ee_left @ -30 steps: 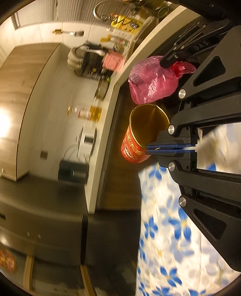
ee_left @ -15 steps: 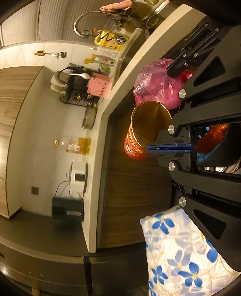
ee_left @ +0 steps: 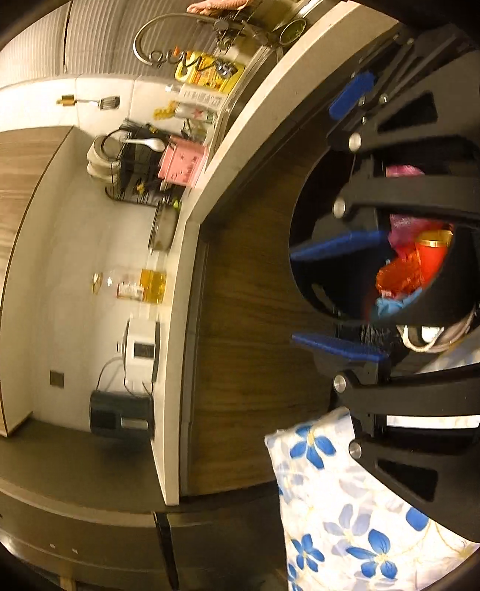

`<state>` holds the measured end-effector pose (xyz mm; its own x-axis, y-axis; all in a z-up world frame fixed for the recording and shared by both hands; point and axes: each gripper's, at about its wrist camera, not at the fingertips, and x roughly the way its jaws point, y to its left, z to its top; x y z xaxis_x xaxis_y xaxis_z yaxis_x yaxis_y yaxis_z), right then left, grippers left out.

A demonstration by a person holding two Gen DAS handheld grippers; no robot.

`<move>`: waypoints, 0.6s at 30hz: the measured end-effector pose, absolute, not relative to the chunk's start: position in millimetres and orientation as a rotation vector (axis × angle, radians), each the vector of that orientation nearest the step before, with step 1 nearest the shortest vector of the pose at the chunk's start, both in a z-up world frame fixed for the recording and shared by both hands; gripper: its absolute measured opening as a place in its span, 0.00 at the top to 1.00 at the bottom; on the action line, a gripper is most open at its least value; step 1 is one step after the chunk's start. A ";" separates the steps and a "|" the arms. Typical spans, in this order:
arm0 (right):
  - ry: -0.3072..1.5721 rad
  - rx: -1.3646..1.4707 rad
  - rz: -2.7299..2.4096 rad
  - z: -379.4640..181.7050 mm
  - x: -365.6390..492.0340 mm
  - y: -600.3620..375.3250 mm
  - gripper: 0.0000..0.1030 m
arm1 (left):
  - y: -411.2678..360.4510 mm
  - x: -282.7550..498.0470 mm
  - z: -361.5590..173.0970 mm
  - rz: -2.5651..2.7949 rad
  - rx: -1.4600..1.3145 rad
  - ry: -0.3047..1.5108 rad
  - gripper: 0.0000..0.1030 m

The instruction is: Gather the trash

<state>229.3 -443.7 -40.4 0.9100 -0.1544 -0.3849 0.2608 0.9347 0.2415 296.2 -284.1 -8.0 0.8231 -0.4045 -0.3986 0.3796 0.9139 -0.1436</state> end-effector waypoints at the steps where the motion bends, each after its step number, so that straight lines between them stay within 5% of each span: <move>1: 0.375 0.287 -0.222 -40.5 228.1 -443.0 0.39 | -279.2 296.1 -8.8 -0.400 -0.060 0.442 0.42; 8: 0.376 0.168 -0.261 -34.6 211.3 -414.3 0.12 | -240.3 269.0 -13.4 -0.277 -0.027 0.431 0.16; 18: 0.407 0.124 -0.274 -27.0 170.3 -378.5 0.05 | -187.0 214.6 -6.4 -0.165 -0.005 0.423 0.06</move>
<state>170.3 -378.5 -27.0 0.8821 -0.2379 -0.4066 0.2872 0.9557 0.0639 214.6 -187.0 -6.4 0.8986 -0.1607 -0.4084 0.1588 0.9865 -0.0388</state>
